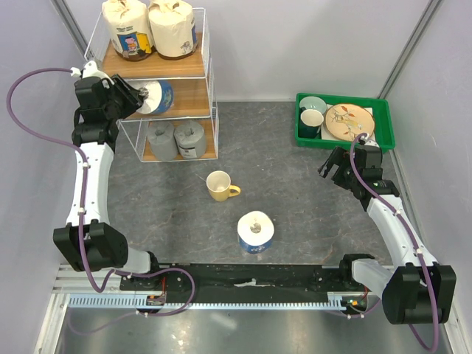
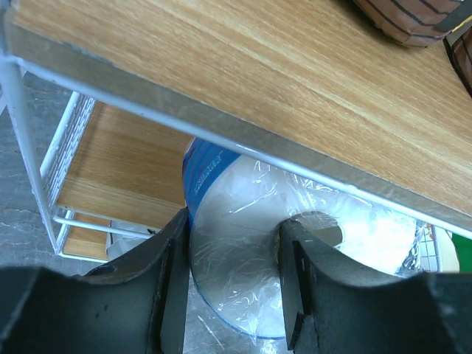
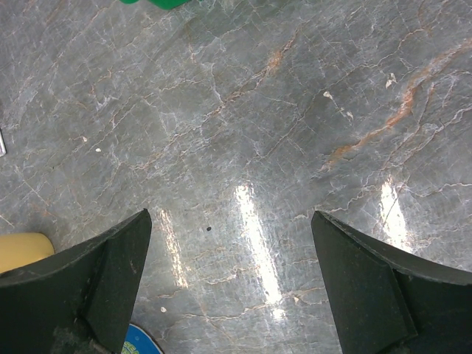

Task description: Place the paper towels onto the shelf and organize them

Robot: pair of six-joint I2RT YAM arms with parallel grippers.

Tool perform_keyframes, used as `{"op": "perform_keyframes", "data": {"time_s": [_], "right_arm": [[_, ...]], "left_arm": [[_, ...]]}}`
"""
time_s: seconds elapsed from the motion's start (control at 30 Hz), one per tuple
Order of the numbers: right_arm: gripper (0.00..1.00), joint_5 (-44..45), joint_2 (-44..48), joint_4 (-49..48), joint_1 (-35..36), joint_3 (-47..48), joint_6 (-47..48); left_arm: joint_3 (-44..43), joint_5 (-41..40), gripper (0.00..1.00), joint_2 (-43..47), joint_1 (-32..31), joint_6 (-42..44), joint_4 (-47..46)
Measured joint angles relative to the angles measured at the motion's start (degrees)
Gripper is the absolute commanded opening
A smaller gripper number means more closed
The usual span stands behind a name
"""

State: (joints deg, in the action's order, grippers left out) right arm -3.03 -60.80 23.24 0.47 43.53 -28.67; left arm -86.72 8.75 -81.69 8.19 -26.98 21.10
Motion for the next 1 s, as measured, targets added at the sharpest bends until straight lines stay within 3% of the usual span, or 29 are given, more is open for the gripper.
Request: {"op": "perform_keyframes", "data": {"time_s": [1.0], "right_arm": [[0.98,0.00,0.00,0.00,0.00,0.00,-0.02]], "left_arm": [[-1.42,-1.79,0.35,1.22,0.11,0.07,4.74]]}}
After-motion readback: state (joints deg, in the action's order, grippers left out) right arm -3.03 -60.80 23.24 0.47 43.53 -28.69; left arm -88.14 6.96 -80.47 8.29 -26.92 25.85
